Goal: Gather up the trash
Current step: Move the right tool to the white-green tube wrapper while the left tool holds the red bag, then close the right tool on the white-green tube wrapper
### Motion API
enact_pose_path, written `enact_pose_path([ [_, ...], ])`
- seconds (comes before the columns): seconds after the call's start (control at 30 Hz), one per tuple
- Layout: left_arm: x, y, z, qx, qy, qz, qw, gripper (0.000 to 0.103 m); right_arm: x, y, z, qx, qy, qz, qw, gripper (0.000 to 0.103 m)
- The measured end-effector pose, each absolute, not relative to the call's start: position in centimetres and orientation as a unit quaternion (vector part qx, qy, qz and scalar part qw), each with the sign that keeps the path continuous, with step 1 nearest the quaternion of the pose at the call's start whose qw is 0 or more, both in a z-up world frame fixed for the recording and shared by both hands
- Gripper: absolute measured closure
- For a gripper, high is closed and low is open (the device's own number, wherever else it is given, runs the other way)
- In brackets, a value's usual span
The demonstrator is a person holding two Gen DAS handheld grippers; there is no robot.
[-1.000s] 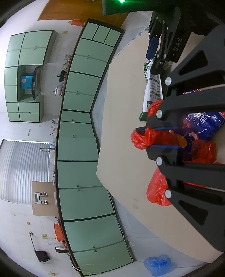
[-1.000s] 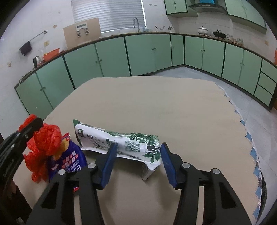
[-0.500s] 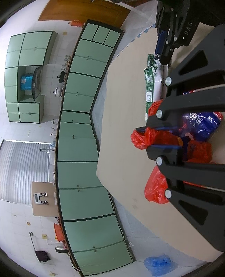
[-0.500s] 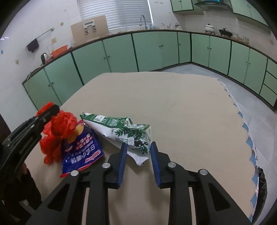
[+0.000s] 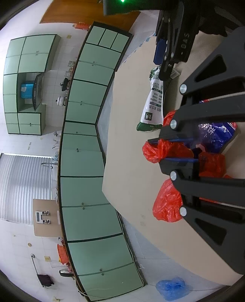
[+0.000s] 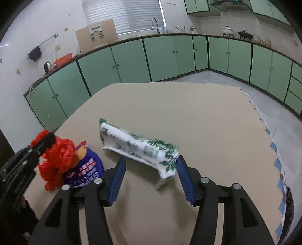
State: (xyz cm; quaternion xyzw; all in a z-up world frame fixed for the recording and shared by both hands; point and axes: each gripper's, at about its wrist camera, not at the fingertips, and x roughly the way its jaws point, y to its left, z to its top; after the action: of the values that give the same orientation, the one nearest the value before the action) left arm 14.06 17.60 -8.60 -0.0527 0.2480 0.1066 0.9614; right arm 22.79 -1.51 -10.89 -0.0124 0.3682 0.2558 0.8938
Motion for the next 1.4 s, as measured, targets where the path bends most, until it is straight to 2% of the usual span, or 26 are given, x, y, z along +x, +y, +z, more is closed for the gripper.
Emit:
enact_pose_path([
  [0.23, 14.1, 17.7, -8.6, -0.053, 0.248, 0.106, 0.961, 0.092, 23.7, -1.2, -11.5, -0.012, 0.387, 0.266, 0.883, 0.048],
  [0.57, 14.2, 18.3, -8.7, -0.053, 0.255, 0.118, 0.958, 0.092, 20.0, -0.9, -10.9, -0.007, 0.387, 0.332, 0.860, 0.049],
  [0.7, 14.3, 18.3, -8.6, -0.053, 0.256, 0.118, 0.958, 0.092, 20.4, -1.3, -10.8, -0.027, 0.376, 0.305, 0.875, 0.048],
  [0.87, 14.3, 18.1, -8.7, -0.054, 0.258, 0.113, 0.958, 0.092, 22.1, -1.3, -11.3, -0.030, 0.380, 0.290, 0.878, 0.038],
  [1.27, 14.4, 17.7, -9.1, -0.052, 0.265, 0.109, 0.957, 0.092, 24.0, 0.1, -12.3, -0.031, 0.403, 0.301, 0.864, 0.038],
  [1.3, 14.4, 17.7, -9.1, -0.052, 0.266, 0.109, 0.956, 0.092, 24.2, 0.0, -12.5, -0.029, 0.406, 0.304, 0.861, 0.040],
  [1.37, 14.5, 17.7, -9.2, -0.051, 0.267, 0.110, 0.956, 0.092, 24.4, 0.2, -12.6, -0.027, 0.412, 0.315, 0.855, 0.050],
  [1.4, 14.6, 17.7, -9.1, -0.050, 0.268, 0.110, 0.956, 0.092, 24.4, 0.2, -12.6, -0.026, 0.413, 0.319, 0.853, 0.060],
])
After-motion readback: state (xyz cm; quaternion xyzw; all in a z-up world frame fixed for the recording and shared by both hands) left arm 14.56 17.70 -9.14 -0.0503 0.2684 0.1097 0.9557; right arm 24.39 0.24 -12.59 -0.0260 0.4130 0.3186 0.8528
